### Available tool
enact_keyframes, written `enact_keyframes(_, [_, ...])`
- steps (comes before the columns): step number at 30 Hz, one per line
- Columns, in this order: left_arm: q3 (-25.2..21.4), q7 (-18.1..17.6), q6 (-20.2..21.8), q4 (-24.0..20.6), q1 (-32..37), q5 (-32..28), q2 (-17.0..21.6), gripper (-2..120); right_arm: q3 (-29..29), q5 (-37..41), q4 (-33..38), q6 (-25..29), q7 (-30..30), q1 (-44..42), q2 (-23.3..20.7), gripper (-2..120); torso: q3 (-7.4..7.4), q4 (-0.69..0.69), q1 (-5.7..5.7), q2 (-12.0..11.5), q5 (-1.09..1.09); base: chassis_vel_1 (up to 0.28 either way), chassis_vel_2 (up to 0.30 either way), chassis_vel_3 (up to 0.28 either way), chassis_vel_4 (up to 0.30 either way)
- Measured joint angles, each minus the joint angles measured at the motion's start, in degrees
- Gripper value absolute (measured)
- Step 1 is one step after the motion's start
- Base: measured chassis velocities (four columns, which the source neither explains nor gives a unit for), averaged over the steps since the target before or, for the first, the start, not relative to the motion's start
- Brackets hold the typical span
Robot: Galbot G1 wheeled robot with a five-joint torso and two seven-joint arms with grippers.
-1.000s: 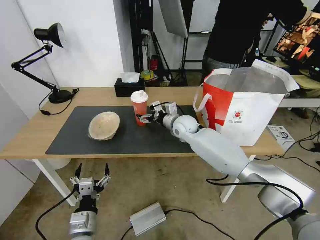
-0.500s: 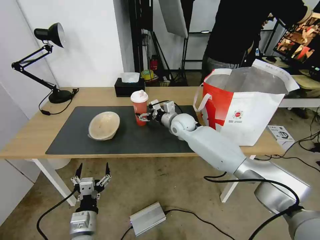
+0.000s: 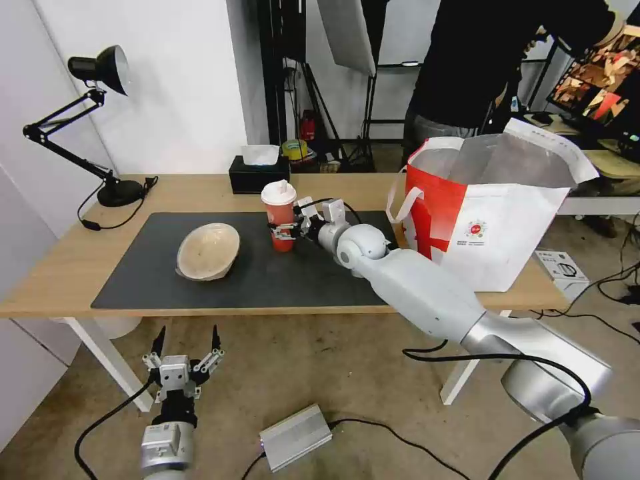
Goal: Pick up the trash from the table and place it into the takeout bag.
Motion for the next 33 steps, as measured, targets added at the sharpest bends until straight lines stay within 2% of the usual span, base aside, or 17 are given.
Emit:
enact_keyframes(19, [-0.03,-0.02,-0.48,0.56,-0.32,0.00,0.02,100,-0.79,-1.76,-4.97,2.10,-0.85,1.28,3.19,96,0.00,0.00,0.00,0.00,0.00,0.000,0.000,0.000,0.000])
enact_keyframes(21, [0.00,-0.02,-0.50,0.62,-0.36,0.00,0.02,100,-0.78,-1.92,-5.42,2.37,-0.83,1.22,3.62,89,0.00,0.01,0.00,0.00,0.00,0.000,0.000,0.000,0.000])
enact_keyframes(24, [0.01,-0.02,-0.53,0.65,-0.39,0.00,0.00,100,-0.78,-2.00,-5.43,2.45,-0.80,0.94,3.65,86,0.00,0.01,0.00,0.00,0.00,0.000,0.000,0.000,0.000])
enact_keyframes(26, [0.02,-0.01,-0.56,0.71,-0.41,0.00,-0.03,100,-0.78,-2.06,-5.19,2.49,-0.69,0.34,3.57,76,0.00,0.00,0.00,0.00,0.00,0.000,0.000,0.000,0.000])
enact_keyframes(28, [0.02,-0.01,-0.56,0.72,-0.41,0.00,-0.03,100,-0.78,-2.07,-5.15,2.50,-0.67,0.26,3.56,75,0.00,0.00,0.00,0.00,0.00,0.000,0.000,0.000,0.000])
enact_keyframes(30, [0.05,-0.01,-0.67,0.83,-0.45,0.01,-0.09,100,-0.76,-2.12,-4.80,2.64,-0.49,-0.26,3.34,61,0.00,0.00,0.00,0.00,0.00,0.000,0.000,0.000,0.000])
enact_keyframes(33, [0.08,0.00,-0.70,0.88,-0.48,0.02,-0.13,100,-0.66,-2.12,-4.53,2.70,-0.44,-0.51,3.18,53,-0.01,-0.01,0.00,0.00,0.01,0.000,0.000,0.000,0.000])
